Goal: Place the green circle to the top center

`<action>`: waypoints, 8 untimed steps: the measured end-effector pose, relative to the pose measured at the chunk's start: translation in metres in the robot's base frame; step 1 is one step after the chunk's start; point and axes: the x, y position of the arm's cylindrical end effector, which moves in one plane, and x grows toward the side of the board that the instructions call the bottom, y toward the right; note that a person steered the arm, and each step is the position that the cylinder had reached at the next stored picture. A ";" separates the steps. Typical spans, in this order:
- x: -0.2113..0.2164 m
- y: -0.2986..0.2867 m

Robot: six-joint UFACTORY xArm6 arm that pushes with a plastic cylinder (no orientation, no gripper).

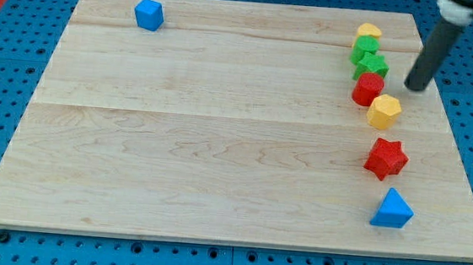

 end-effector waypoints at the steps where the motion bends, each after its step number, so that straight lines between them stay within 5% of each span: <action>1: -0.035 -0.045; 2: -0.031 -0.152; 4: -0.004 -0.158; 6: -0.043 -0.222; 8: -0.028 -0.235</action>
